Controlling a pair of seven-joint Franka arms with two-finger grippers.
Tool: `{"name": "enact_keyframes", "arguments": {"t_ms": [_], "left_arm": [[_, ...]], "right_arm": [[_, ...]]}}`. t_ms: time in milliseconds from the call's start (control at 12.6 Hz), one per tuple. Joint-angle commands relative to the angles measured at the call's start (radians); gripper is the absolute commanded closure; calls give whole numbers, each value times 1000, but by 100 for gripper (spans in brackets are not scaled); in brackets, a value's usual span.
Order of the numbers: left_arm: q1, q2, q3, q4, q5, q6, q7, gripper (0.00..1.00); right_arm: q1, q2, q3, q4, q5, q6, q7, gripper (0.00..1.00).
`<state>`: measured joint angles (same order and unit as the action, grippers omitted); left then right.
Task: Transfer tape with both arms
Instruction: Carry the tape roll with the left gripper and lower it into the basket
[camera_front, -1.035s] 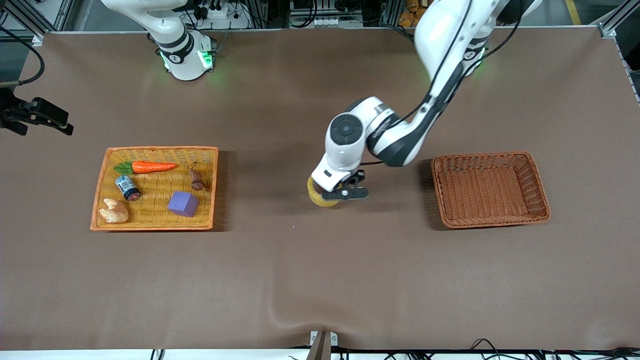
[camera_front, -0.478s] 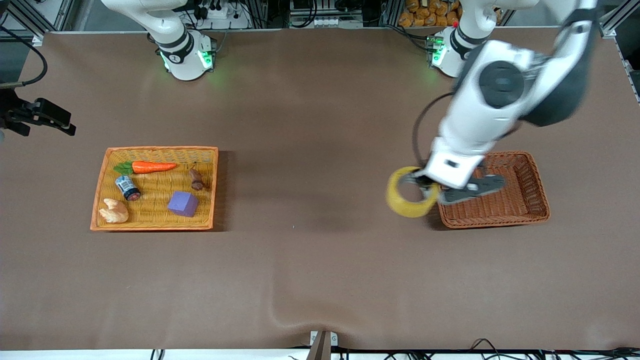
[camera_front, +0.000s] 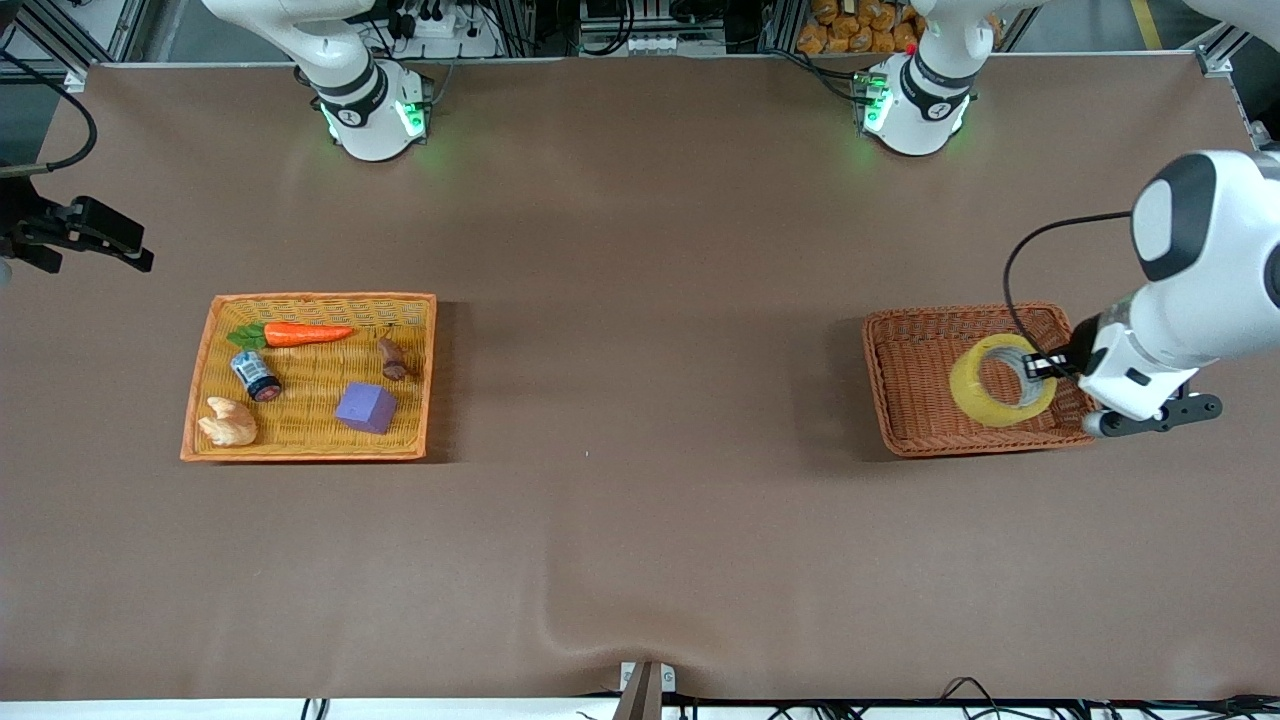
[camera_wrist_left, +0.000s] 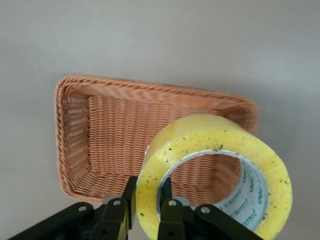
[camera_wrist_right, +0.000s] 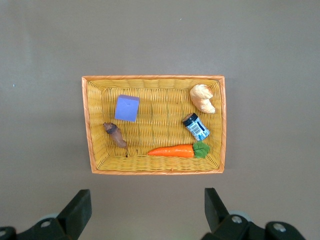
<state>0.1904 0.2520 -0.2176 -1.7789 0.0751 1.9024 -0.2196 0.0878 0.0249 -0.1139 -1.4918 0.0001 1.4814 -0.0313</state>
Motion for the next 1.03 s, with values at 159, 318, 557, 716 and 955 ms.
{"name": "enact_keyframes", "arguments": {"t_ms": [159, 318, 557, 716, 955], "left_arm": [[129, -86, -14, -440, -14, 412, 147, 100], [138, -41, -13, -516, -9, 574, 151, 100], [136, -16, -13, -522, -9, 600, 149, 14], [129, -22, -14, -504, -9, 593, 151, 0], [126, -77, -58, -420, -11, 562, 135, 0]], "right_arm": [[-14, -10, 10, -8, 23, 5, -2, 0], [-16, -8, 10, -8, 23, 5, -2, 0], [-16, -6, 10, -8, 23, 5, -2, 0], [-16, -6, 10, -8, 23, 5, -2, 0], [-14, -6, 10, -7, 23, 5, -2, 0]]}}
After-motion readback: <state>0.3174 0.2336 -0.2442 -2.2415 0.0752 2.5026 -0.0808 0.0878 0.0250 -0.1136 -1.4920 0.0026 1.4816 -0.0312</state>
